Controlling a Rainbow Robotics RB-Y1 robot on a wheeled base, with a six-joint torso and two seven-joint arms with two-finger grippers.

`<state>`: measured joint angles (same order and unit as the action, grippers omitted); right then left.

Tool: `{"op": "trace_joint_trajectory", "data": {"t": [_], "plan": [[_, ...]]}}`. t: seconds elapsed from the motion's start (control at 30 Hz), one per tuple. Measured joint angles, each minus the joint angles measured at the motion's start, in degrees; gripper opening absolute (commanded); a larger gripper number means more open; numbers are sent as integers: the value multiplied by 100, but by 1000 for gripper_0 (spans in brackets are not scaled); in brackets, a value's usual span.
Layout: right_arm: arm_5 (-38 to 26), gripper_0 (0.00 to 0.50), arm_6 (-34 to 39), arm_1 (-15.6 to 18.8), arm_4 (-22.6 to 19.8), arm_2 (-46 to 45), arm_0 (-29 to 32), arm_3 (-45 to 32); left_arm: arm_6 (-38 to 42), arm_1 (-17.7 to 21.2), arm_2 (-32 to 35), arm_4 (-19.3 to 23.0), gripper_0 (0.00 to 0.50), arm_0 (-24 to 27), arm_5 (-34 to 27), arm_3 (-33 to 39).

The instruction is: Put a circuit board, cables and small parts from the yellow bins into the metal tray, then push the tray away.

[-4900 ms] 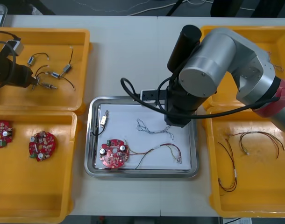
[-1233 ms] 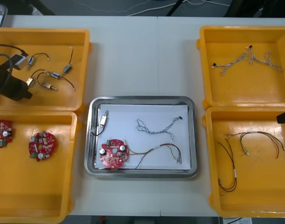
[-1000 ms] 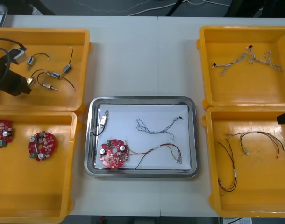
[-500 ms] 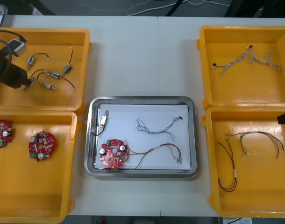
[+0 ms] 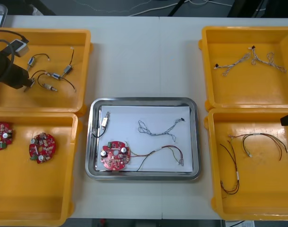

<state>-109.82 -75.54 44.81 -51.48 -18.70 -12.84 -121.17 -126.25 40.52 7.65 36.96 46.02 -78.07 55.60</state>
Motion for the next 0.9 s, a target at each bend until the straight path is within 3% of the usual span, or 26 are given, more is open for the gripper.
{"op": "trace_joint_trajectory", "data": {"t": [0.9], "plan": [[0, 500, 0, 1, 2, -3, 1, 1, 0, -10, -163, -109, 480, 305, 85, -552]]}}
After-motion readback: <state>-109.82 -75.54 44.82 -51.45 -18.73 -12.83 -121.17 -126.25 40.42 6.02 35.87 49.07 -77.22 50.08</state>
